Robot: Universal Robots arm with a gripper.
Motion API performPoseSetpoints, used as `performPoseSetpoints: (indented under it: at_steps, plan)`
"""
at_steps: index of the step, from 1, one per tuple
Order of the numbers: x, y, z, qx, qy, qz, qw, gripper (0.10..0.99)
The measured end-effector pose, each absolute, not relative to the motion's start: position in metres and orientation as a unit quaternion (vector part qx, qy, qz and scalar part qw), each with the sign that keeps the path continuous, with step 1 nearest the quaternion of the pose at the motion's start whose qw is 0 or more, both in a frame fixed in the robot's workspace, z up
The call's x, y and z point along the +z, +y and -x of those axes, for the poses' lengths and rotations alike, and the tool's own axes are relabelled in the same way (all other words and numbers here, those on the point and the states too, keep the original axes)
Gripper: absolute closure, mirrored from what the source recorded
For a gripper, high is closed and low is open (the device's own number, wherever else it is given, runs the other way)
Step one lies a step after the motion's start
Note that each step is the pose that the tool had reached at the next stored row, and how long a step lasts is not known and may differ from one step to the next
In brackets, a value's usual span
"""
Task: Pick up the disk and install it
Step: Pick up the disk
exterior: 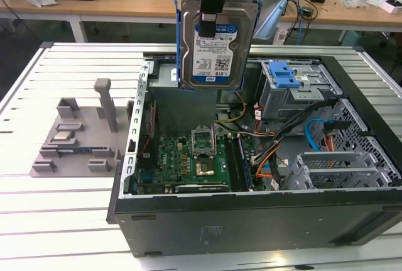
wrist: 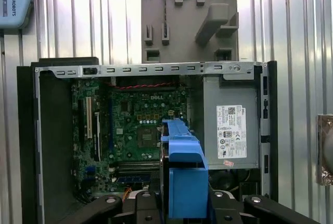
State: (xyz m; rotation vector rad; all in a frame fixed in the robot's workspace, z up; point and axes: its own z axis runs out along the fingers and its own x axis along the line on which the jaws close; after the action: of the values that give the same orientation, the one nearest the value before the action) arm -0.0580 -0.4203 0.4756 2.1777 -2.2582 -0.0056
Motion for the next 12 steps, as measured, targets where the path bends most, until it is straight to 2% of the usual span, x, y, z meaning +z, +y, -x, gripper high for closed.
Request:
performPoseSetpoints:
  at_steps: [12]
  plan:
    - [0.474,-0.449,0.058,-0.002,-0.72,-0.694,0.002,0.722]
